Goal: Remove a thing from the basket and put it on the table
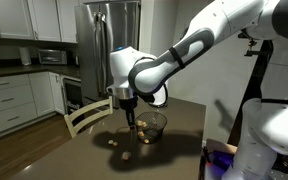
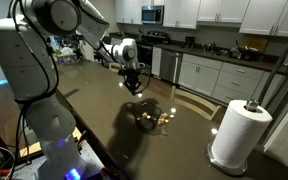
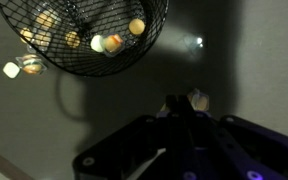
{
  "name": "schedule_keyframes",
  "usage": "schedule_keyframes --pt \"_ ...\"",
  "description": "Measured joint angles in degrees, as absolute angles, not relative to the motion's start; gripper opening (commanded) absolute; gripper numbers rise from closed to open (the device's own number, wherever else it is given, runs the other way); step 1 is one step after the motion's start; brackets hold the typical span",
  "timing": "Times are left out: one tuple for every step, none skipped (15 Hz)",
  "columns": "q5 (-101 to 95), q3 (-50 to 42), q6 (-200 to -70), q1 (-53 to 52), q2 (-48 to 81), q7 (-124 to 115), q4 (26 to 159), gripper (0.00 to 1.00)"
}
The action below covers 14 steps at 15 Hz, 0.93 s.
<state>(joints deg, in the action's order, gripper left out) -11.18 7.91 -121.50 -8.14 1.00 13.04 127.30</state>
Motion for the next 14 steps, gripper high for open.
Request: schedule_keyframes --pt "-10.52 7.94 -121.5 -8.14 2.16 14.13 126.82 0.05" --pt "-9.9 7.98 -121.5 -8.15 3.28 15.1 126.35 0.05" --pt "-9.23 8.03 -121.5 -8.15 4.33 16.1 125.84 0.05" --pt "-8.81 8.11 -121.5 -8.15 5.2 16.84 125.34 0.05" --pt "-8.46 8.23 -121.5 -8.15 5.98 17.55 124.85 0.05" --pt "-8.26 8.37 -121.5 -8.16 6.64 18.0 124.41 0.05" --pt "-8.2 8.52 -121.5 -8.18 7.19 18.23 123.96 0.05" --pt "-8.19 8.71 -121.5 -8.19 7.65 18.3 123.56 0.05" --pt "-8.19 8.9 -121.5 -8.21 8.01 18.3 123.19 0.31" --pt "-8.19 9.1 -121.5 -8.25 8.31 18.3 122.87 0.31" --pt "-8.19 9.28 -121.5 -8.27 8.57 18.3 122.56 0.32" --pt "-8.19 9.45 -121.5 -8.28 8.84 18.3 122.26 0.37" --pt "-8.19 9.57 -121.5 -8.29 9.09 18.3 122.02 0.43" --pt "-8.19 9.65 -121.5 -8.29 9.27 18.3 121.84 0.5"
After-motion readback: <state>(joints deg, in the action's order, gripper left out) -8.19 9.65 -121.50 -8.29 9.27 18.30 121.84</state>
